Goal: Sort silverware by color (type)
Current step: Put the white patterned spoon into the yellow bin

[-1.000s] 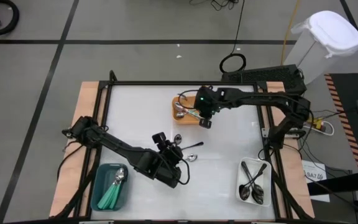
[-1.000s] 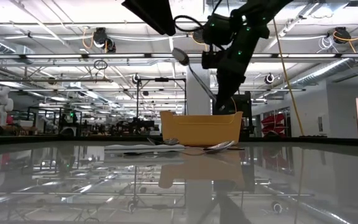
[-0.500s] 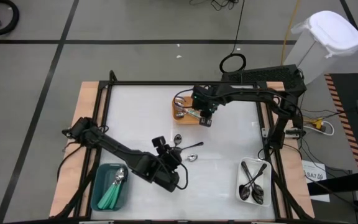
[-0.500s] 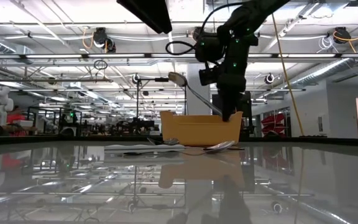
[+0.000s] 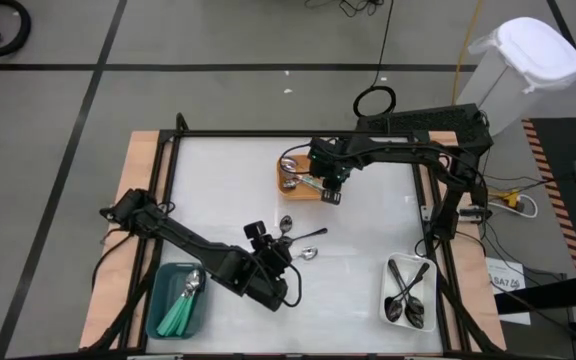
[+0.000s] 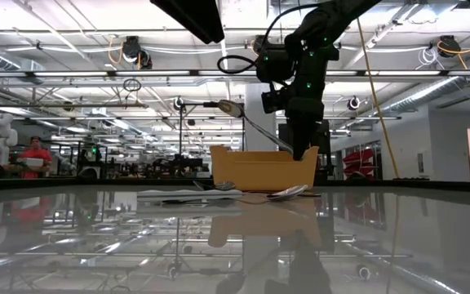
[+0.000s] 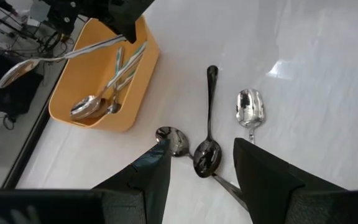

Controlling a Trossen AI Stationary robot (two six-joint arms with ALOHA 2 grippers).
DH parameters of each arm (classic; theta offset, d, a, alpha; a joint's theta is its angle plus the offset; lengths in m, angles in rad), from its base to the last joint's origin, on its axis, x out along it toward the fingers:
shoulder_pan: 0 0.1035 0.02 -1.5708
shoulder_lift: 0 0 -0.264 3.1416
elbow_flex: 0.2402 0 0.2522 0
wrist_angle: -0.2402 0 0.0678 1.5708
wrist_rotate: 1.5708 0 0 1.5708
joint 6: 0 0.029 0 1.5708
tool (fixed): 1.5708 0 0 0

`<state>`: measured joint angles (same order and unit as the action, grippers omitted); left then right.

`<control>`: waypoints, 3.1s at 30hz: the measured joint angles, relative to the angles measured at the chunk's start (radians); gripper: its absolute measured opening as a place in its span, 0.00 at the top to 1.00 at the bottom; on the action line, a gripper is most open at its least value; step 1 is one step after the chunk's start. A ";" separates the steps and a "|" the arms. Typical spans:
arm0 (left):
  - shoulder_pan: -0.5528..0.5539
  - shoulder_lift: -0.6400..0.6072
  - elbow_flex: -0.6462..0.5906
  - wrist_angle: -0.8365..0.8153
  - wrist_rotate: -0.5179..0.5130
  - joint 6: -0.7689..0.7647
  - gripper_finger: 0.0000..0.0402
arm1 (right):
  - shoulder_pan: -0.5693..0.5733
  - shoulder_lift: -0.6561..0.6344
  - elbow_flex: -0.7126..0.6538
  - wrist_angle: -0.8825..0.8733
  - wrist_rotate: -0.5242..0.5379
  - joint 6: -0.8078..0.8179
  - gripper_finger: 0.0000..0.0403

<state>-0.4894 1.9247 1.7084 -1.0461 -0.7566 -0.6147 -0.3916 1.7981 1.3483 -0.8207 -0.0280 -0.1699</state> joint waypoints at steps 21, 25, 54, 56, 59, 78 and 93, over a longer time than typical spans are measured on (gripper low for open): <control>-0.011 0.000 0.000 0.000 0.001 0.000 0.56 | 0.001 0.000 0.000 -0.030 0.057 0.032 0.68; -0.011 0.000 0.000 0.000 0.001 0.000 0.57 | 0.001 -0.007 0.000 -0.028 0.057 0.036 0.56; -0.088 -0.001 0.001 -0.087 0.016 -0.015 0.57 | 0.056 -0.002 -0.022 0.432 -0.023 -0.184 0.45; -0.094 -0.001 0.001 -0.088 0.016 -0.016 0.57 | 0.050 0.009 -0.024 0.421 -0.024 -0.184 0.46; -0.096 -0.001 0.001 -0.089 0.016 -0.018 0.57 | 0.045 0.039 -0.022 0.439 -0.024 -0.188 0.47; -0.096 -0.002 0.001 -0.118 0.017 -0.039 0.57 | -0.011 0.101 -0.021 0.461 0.009 -0.190 0.88; -0.096 -0.002 0.001 -0.116 0.017 -0.046 0.57 | -0.011 0.082 -0.024 0.452 0.083 -0.206 0.67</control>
<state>-0.5850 1.9232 1.7092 -1.1626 -0.7391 -0.6605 -0.4028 1.8803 1.3239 -0.3687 0.0550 -0.3763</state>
